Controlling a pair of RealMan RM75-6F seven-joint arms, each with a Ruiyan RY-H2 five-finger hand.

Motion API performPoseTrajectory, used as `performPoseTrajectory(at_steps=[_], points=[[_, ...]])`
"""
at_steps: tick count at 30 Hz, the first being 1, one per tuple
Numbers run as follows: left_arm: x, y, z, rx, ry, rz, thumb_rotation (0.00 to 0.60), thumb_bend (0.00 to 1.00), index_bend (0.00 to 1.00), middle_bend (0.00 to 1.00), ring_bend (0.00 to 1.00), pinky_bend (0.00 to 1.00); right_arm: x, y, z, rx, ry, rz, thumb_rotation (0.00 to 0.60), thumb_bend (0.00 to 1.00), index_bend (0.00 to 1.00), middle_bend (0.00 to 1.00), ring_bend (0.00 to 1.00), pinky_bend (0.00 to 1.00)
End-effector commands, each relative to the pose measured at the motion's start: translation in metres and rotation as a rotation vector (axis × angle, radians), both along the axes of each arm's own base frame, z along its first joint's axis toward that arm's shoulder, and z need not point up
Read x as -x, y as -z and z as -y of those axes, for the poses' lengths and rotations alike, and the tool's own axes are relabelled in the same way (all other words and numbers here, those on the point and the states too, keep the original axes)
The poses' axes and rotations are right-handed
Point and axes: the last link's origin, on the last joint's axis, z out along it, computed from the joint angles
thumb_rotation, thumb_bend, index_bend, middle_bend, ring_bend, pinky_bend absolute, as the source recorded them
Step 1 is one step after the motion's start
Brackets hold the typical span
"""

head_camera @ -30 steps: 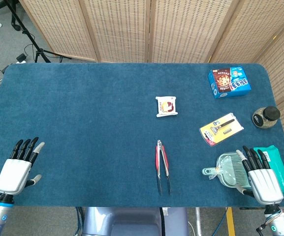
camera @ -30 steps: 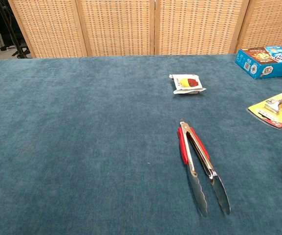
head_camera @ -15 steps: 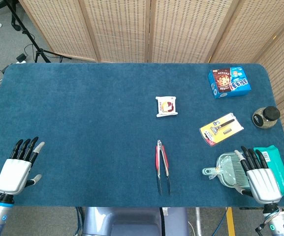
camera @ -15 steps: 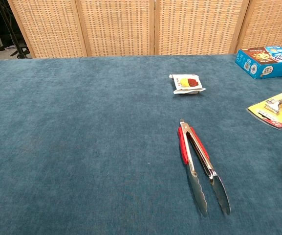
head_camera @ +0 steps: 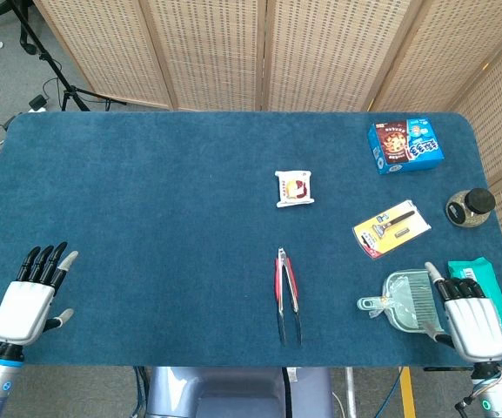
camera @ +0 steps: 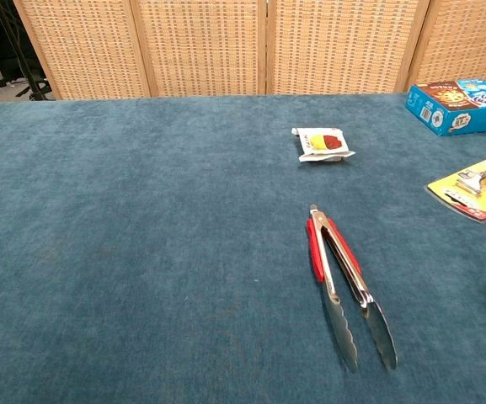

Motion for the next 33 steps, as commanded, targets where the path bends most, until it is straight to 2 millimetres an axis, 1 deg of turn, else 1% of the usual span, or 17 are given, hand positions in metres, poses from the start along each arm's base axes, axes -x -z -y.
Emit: performPoseTrajectory(at_steps=[1,2,5,11,15,25,33], points=[[0.000,0.000,0.000,0.002,0.001,0.001,0.600,0.00,0.00,0.00,0.00,0.00,-0.002,-0.008,-0.003,0.048,0.020,0.010,0.600,0.49,0.00,0.74,0.73,0.66],[0.000,0.001,0.000,0.004,0.002,0.002,0.600,0.00,0.00,0.00,0.00,0.00,-0.002,-0.009,-0.004,0.050,0.034,0.028,0.600,0.52,0.00,0.75,0.76,0.69],[0.000,0.002,0.000,0.011,0.004,0.002,0.600,0.00,0.00,0.00,0.00,0.00,0.002,-0.009,-0.009,-0.015,0.104,0.038,0.600,0.55,0.00,0.76,0.79,0.71],[0.000,0.003,0.000,0.014,0.005,0.001,0.600,0.00,0.00,0.00,0.00,0.00,0.010,-0.007,-0.016,-0.163,0.223,-0.019,0.600,0.57,0.00,0.76,0.81,0.72],[-0.001,0.005,0.000,0.021,0.006,-0.006,0.600,0.00,0.00,0.00,0.00,0.00,0.011,0.002,-0.020,-0.237,0.265,-0.047,0.600,0.57,0.00,0.76,0.81,0.72],[0.000,0.006,-0.001,0.022,0.003,-0.008,0.600,0.00,0.00,0.00,0.00,0.00,0.010,0.031,-0.026,-0.380,0.284,-0.029,0.600,0.57,0.00,0.76,0.81,0.72],[-0.001,0.006,0.000,0.022,0.006,-0.009,0.600,0.00,0.00,0.00,0.00,0.00,0.005,0.042,-0.023,-0.412,0.259,-0.017,0.600,0.57,0.00,0.76,0.81,0.72]])
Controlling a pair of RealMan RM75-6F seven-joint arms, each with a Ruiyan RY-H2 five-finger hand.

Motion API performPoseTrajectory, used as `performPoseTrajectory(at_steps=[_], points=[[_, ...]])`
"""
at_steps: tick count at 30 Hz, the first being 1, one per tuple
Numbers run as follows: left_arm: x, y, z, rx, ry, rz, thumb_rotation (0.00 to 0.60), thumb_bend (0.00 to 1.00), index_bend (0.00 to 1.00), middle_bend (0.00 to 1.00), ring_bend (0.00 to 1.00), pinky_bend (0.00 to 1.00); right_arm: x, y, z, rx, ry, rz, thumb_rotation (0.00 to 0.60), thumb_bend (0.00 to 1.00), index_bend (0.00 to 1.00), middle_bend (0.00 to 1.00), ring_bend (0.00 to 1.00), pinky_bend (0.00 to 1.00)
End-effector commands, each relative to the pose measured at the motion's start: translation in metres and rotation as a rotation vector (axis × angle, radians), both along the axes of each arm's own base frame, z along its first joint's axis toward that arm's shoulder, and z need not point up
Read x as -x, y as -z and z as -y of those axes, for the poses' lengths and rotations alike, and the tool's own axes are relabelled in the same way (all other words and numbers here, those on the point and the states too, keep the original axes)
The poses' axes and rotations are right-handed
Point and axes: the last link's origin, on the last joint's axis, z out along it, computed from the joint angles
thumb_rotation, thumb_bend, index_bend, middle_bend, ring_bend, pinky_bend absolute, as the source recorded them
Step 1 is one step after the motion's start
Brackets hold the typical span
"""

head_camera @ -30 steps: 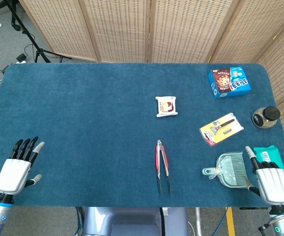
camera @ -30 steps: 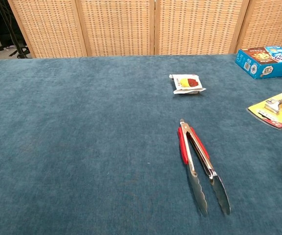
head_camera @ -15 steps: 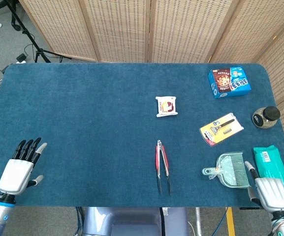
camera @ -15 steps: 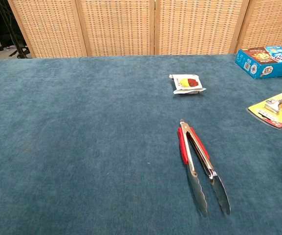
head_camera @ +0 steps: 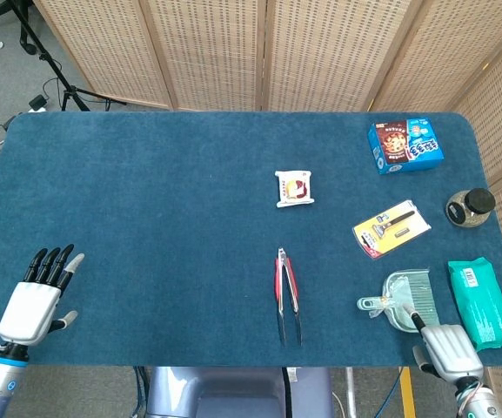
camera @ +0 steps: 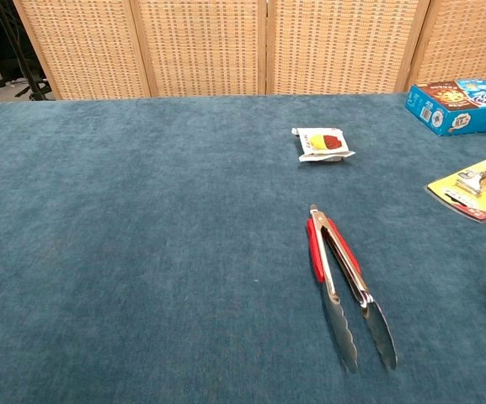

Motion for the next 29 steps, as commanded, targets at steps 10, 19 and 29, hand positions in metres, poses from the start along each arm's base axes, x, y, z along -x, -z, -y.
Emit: performPoseTrajectory(at_steps=[10,19,29], points=[[0.0005,-0.0005,-0.0004,-0.001,-0.003,-0.003,0.600,0.00,0.00,0.00,0.00,0.00,-0.0035,0.0054,0.0004,-0.021,-0.013,-0.002,0.600,0.57,0.00,0.76,0.81,0.72],[0.0000,-0.0002,-0.0004,0.000,-0.001,-0.005,0.600,0.00,0.00,0.00,0.00,0.00,-0.0037,0.0039,-0.0009,-0.022,-0.013,0.000,0.600,0.57,0.00,0.76,0.81,0.72],[-0.0004,-0.0013,0.0002,-0.002,0.003,0.000,0.600,0.00,0.00,0.00,0.00,0.00,-0.0015,0.0040,-0.0010,-0.032,-0.005,-0.014,0.600,0.57,0.00,0.76,0.81,0.72]])
